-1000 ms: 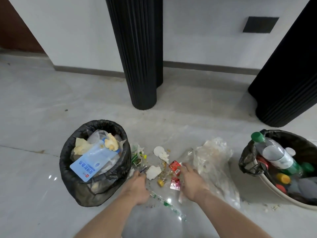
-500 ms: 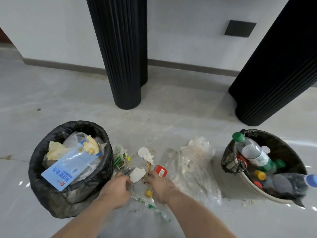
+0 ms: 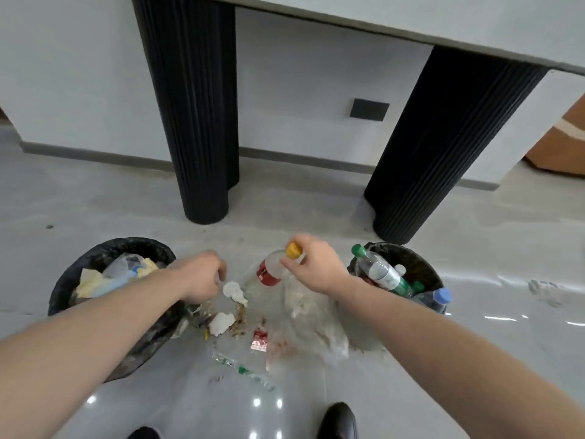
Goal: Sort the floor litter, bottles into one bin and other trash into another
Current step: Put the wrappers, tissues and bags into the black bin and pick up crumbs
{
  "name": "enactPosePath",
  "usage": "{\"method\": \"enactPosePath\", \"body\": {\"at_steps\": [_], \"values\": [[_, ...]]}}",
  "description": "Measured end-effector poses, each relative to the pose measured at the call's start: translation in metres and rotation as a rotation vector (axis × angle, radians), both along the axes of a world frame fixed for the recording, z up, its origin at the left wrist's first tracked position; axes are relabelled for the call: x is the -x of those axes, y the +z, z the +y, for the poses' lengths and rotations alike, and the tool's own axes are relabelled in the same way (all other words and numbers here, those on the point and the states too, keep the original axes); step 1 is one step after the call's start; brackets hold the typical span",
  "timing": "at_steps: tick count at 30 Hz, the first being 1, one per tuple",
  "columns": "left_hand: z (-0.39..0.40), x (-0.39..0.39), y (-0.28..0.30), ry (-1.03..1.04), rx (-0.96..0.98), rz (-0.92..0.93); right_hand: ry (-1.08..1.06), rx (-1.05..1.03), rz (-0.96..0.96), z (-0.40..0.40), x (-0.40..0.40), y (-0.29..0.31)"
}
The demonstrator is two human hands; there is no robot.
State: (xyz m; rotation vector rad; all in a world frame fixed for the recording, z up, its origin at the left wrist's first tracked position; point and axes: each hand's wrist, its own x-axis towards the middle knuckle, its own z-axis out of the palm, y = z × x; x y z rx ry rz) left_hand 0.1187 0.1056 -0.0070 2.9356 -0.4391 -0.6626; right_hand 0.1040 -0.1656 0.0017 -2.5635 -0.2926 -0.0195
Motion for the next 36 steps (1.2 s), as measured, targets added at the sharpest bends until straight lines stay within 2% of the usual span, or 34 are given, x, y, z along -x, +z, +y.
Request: {"method": "enactPosePath", "body": {"at_steps": [2,6,9,12,16,20,27,36], "values": [[-0.008,0.001,0.028,-0.059,-0.003,-0.040,-0.096,-0.019,-0.086,-0.034,0.000,0.040],[-0.019,0.011,0.051,-0.103,0.089,-0.108,-0.281,-0.046,-0.132,-0.103,0.004,0.101],[-0.022,0.019,0.043,-0.079,0.104,-0.022,-0.395,-0.084,-0.139,-0.133,0.006,0.121],[-0.023,0.023,0.036,-0.055,0.042,0.098,-0.392,-0.093,-0.191,-0.139,0.005,0.130],[-0.023,0.020,0.029,-0.027,0.017,0.139,-0.350,-0.088,-0.298,-0.137,-0.003,0.140],[-0.021,0.017,0.024,-0.014,0.028,0.169,-0.359,0.098,-0.152,-0.144,-0.013,0.122],[-0.020,0.016,0.019,0.004,0.002,0.218,-0.291,0.376,0.107,-0.161,-0.013,0.044],[-0.024,0.020,0.018,-0.008,-0.013,0.217,-0.301,0.450,0.249,-0.180,-0.007,0.016]]}}
